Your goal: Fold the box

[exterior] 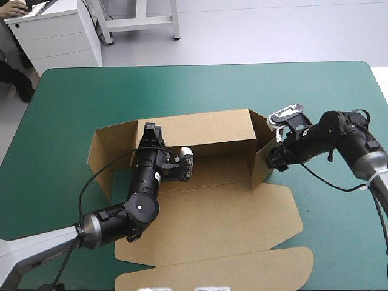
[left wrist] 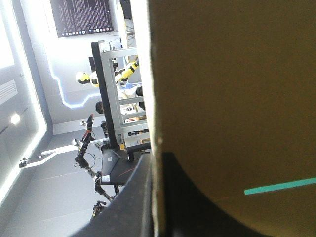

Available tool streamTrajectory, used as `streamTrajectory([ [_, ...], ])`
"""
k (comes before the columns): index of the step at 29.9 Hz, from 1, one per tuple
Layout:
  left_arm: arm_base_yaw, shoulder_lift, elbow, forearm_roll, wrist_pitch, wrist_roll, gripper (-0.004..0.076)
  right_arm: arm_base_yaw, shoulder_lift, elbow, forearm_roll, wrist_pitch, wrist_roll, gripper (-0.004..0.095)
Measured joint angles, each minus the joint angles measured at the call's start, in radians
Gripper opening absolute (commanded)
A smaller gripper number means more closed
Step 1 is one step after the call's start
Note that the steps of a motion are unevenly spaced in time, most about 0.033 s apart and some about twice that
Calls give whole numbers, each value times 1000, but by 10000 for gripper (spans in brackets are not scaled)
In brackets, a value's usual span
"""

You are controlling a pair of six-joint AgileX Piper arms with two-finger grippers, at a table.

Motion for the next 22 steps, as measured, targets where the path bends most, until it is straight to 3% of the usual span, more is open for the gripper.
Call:
streamTrajectory([
  [9, 0, 0, 0, 0, -1, 0, -10, 0, 0, 83, 148, -139, -240, 670],
  [14, 0, 0, 0, 0, -2, 0, -10, 0, 0, 113, 272, -164, -290, 670],
  [22, 0, 0, 0, 0, -3, 0, -10, 43, -34, 274, 448, -365, -353, 670],
])
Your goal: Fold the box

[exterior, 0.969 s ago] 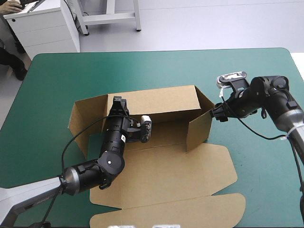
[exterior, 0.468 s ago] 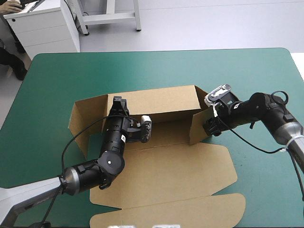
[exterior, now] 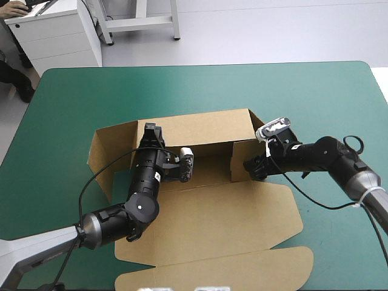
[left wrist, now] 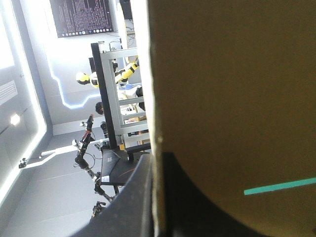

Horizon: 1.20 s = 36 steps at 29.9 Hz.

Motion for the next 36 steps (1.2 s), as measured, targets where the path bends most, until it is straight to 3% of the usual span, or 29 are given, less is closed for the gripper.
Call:
streamTrajectory([
  [10, 0, 0, 0, 0, -1, -4, -10, 201, -72, 160, 88, -425, -18, 670],
  [19, 0, 0, 0, 1, -1, -4, -10, 274, -73, 195, 151, -608, -18, 667],
  [22, 0, 0, 0, 1, -1, -4, -10, 277, -73, 195, 160, -635, -19, 514],
  [26, 0, 0, 0, 1, -1, -4, -10, 277, -73, 195, 163, -648, -22, 39],
  [27, 0, 0, 0, 1, -1, -4, -10, 277, -73, 195, 164, -654, -23, -13],
  [36, -3, -1, 0, 1, -1, -9, -4, 276, -73, 200, 176, -692, -22, -19],
])
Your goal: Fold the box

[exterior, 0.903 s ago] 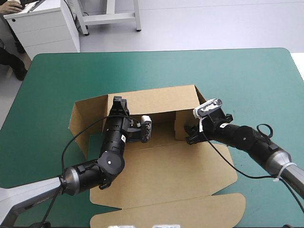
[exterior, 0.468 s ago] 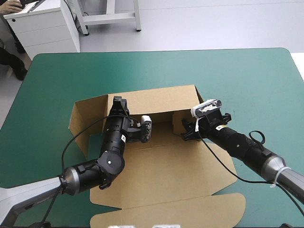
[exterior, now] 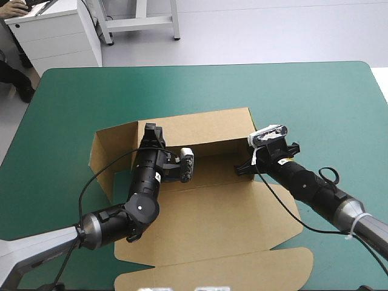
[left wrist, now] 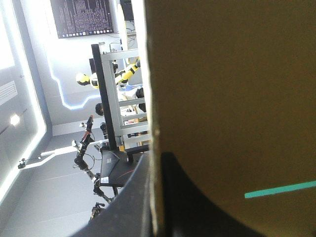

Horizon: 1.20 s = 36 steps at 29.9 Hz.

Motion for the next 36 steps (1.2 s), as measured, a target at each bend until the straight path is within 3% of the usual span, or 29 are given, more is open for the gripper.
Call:
streamTrajectory([
  [4, 0, 0, 0, 0, 0, -13, 95, 0, 0, 0, 2, -1, 0, -19],
  [9, -1, 0, 1, -6, -51, -13, 387, 0, 0, 3, 3, -14, 0, -19],
  [12, -6, 0, 3, -12, -82, -13, 497, 0, 0, 3, 2, -15, -1, -19],
  [20, -41, 0, 7, -12, -58, -13, 498, 0, 0, 3, 2, -25, -3, -19],
  [36, -291, 1, 10, -26, 246, -14, 490, -43, 125, -184, -1, -16, -22, -19],
])
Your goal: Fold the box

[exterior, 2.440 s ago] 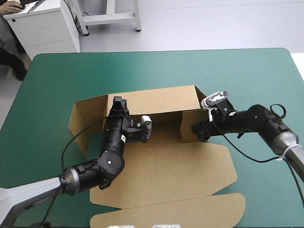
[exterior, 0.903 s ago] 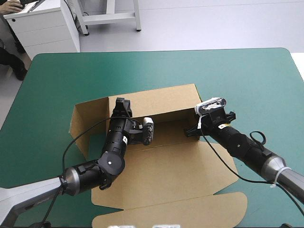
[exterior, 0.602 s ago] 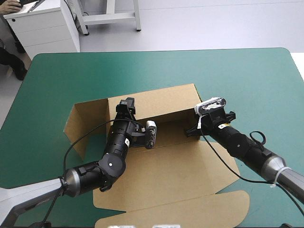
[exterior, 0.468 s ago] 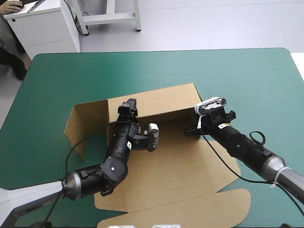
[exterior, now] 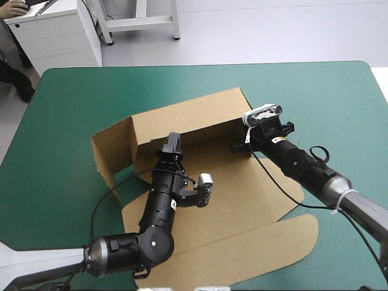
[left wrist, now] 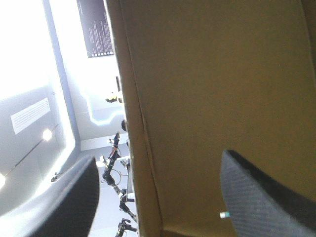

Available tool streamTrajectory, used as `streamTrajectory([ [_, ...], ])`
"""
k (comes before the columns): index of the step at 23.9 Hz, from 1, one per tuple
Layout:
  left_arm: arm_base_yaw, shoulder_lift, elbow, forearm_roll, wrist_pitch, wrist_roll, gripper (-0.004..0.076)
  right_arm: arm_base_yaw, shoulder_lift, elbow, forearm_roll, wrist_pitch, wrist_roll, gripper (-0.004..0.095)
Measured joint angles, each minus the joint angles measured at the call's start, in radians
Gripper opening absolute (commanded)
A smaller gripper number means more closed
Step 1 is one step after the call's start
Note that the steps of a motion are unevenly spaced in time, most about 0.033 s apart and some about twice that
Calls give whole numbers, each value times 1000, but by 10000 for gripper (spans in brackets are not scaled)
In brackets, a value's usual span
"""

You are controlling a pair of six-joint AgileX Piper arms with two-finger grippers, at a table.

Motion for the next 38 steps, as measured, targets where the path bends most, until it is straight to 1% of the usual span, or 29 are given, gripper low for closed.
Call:
streamTrajectory([
  [4, -52, 0, 0, 0, 27, 0, 490, -59, 48, -75, 0, 53, 0, -19],
  [6, -61, 0, 0, 0, 29, 0, 477, -83, 63, -103, -1, 80, 0, -19],
  [7, -62, 0, 0, -1, 30, 0, 447, -88, 66, -109, -2, 88, 0, -19],
  [8, -63, 0, 0, -3, 33, 1, 397, -92, 70, -116, -4, 92, 1, -19],
  [9, -64, 0, 0, -3, 33, 4, 331, -94, 70, -118, -4, 99, 1, -19],
  [11, -64, 0, -11, -46, 23, 32, 155, -94, 70, -120, -7, 109, 0, -19],
  [12, -64, 0, -31, -109, 5, 82, 50, -95, 70, -122, -9, 116, 0, -19],
  [13, -64, 0, -48, -165, -13, 132, -8, -95, 70, -122, -9, 124, 0, -19],
  [14, -62, 0, -77, -230, -37, 191, 6, -95, 70, -122, -11, 132, 0, -19],
  [15, -55, 0, -113, -341, -62, 292, 10, -95, 70, -122, -14, 137, 0, -19],
  [17, -28, 1, -197, -536, -94, 436, 10, -95, 70, -122, -16, 146, 0, -18],
  [18, 32, 4, -315, -783, -94, 607, 10, -95, 70, -122, -17, 153, 0, -19],
  [19, 67, 7, -367, -885, -85, 689, 10, -95, 70, -122, -18, 157, 0, -19],
  [20, 178, 10, -500, -1124, -38, 834, 10, -95, 70, -122, -18, 163, 0, -19],
  [21, 244, 10, -566, -1208, -9, 878, 7, -95, 70, -122, -19, 166, 0, -19],
  [22, 391, 11, -689, -1396, 45, 951, 5, -95, 70, -122, -20, 169, 0, -19],
  [23, 454, 11, -732, -1453, 59, 960, 5, -96, 70, -122, -21, 169, 0, -19],
  [24, 635, 11, -824, -1581, 77, 973, 5, -96, 70, -122, -24, 170, 0, -19],
  [25, 685, 11, -851, -1631, 78, 970, 5, -96, 70, -122, -24, 172, 0, -19],
  [26, 854, 10, -891, -1755, 78, 949, 5, -96, 70, -122, -24, 172, 0, -19],
  [28, 1095, 10, -895, -1915, 79, 896, 5, -96, 70, -122, -24, 172, 0, -19],
  [31, 1369, 10, -783, -2127, 87, 862, 5, -96, 70, -122, -24, 173, 0, -19],
  [33, 1475, 10, -673, -2210, 76, 883, 5, -96, 71, -122, -24, 174, 0, -19],
  [35, 1542, 10, -561, -2265, 31, 894, 5, -96, 71, -122, -24, 184, 0, -19],
  [38, 1568, 10, -462, -2308, -28, 900, 5, -96, 71, -122, -25, 194, 0, -19],
])
